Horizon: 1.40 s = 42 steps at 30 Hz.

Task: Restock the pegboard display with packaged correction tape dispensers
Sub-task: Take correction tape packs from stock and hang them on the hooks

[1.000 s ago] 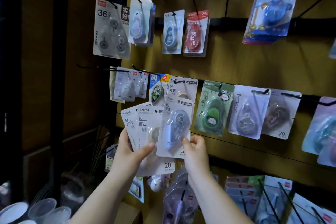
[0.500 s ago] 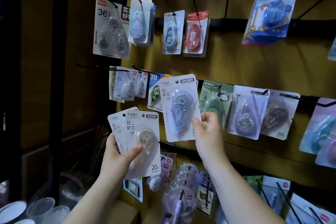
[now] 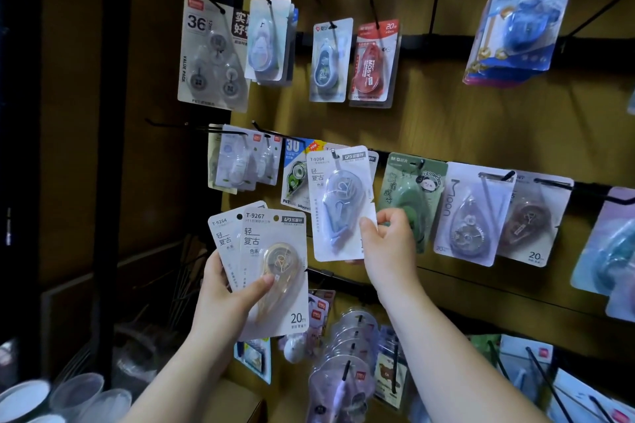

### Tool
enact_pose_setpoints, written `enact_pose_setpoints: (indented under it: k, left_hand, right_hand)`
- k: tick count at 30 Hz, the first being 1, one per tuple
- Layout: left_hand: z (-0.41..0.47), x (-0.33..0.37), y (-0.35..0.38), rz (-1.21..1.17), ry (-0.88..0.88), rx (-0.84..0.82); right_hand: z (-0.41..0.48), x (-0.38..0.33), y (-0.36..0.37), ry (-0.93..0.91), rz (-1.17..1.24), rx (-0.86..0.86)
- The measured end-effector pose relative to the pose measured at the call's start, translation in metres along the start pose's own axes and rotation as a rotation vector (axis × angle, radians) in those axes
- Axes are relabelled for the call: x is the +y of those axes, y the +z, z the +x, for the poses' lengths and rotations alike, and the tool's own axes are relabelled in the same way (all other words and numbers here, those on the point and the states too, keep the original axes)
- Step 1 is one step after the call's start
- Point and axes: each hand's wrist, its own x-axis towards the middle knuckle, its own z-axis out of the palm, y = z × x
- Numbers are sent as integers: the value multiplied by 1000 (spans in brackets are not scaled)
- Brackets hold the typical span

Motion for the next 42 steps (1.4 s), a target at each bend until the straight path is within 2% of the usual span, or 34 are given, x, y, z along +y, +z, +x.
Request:
enact_pose_setpoints:
  k: [10, 18, 26, 33, 42]
  left_hand:
    - [7, 1, -8, 1, 26, -34]
    - [16, 0, -12, -15, 62, -47]
    - [11, 8, -3, -69, 47, -34]
    - [-2, 20, 17, -127, 52, -76]
    - [-18, 31, 27, -234, -28, -118]
  right_hand:
    - [48, 18, 22, 93, -230, 102]
    - [76, 32, 33, 192, -270, 95]
    - [21, 35, 30, 185, -81, -108]
    - [-32, 24, 15, 197, 66, -412]
    - [-41, 12, -4, 155, 190, -314]
